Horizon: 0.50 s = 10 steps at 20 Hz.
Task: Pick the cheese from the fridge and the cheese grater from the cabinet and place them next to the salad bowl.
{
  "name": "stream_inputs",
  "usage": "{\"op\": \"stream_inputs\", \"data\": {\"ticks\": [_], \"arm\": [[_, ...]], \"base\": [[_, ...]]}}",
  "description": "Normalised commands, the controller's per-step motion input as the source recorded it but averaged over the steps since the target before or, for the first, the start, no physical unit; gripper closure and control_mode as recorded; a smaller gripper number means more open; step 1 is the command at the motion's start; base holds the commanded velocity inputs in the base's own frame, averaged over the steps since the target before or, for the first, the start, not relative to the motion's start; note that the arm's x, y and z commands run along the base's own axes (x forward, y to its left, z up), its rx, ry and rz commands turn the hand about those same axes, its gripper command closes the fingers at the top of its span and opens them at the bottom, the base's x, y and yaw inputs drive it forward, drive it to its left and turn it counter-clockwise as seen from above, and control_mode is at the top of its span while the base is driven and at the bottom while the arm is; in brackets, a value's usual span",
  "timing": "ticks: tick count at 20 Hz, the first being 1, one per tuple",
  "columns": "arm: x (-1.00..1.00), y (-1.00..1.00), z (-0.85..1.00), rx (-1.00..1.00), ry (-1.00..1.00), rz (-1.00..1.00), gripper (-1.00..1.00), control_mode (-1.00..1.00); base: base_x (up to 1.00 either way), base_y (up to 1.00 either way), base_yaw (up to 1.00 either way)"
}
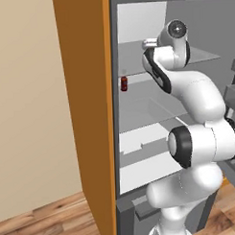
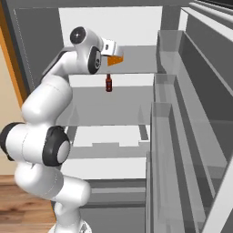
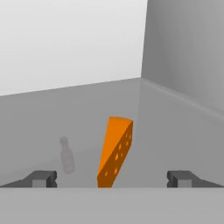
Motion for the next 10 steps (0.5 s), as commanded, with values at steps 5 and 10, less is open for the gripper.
{"op": "stream_inputs", "data": {"ticks": [5, 10], "arm": [[0.28, 0.0, -0.01, 0.01, 0.11, -0.01, -1.0, -1.0], [0.22, -0.04, -0.04, 0.06, 0.14, -0.02, -1.0, -1.0]], "base": [[0.0, 0.0, 0.0], [0.0, 0.0, 0.0]]}}
